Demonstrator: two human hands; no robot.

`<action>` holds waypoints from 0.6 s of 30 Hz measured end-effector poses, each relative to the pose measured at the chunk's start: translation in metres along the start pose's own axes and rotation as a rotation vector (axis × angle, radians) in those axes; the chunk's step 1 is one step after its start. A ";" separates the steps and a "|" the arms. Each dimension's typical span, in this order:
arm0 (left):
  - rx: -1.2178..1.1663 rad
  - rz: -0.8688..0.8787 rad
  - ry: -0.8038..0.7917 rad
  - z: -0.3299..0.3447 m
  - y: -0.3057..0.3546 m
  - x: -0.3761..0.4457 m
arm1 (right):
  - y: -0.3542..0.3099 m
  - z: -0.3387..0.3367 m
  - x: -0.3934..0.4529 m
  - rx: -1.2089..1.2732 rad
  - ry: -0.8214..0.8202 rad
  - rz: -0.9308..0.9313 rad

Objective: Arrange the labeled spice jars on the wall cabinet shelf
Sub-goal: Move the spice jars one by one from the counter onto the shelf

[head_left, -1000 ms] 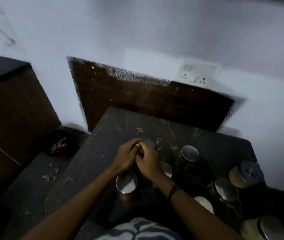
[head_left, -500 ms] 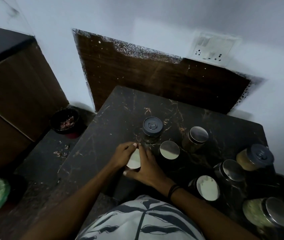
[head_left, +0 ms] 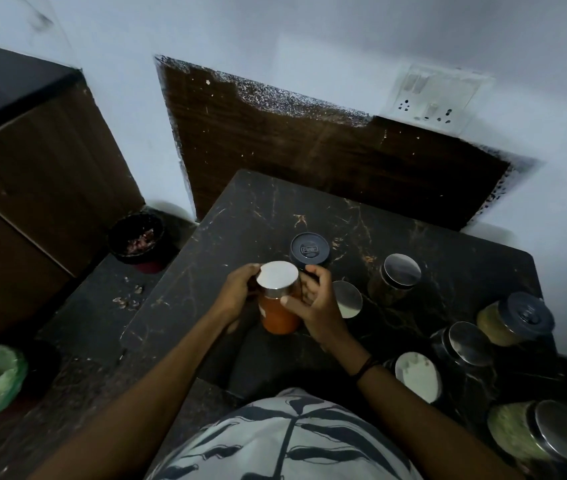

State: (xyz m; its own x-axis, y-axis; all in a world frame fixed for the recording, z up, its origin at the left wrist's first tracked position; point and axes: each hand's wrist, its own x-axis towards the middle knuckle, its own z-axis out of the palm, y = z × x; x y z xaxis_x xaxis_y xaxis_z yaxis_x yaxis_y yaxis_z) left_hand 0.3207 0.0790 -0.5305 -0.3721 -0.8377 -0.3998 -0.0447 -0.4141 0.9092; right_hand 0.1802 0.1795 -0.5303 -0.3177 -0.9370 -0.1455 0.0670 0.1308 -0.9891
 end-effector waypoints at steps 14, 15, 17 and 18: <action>-0.240 0.035 -0.201 0.004 -0.008 -0.015 | -0.012 -0.016 0.023 0.320 0.117 0.182; -0.236 0.032 -0.193 0.005 -0.008 -0.014 | -0.012 -0.015 0.023 0.310 0.121 0.185; -0.223 0.032 -0.172 0.007 -0.006 -0.013 | -0.013 -0.013 0.022 0.287 0.119 0.178; -0.220 0.038 -0.163 0.009 -0.003 -0.012 | -0.015 -0.012 0.023 0.270 0.117 0.170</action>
State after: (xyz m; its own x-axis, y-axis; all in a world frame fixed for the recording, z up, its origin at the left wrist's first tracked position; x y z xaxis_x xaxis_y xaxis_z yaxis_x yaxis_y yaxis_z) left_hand 0.3172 0.0934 -0.5275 -0.5149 -0.7931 -0.3254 0.1683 -0.4657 0.8688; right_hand 0.1604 0.1601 -0.5187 -0.3861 -0.8634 -0.3247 0.3718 0.1764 -0.9114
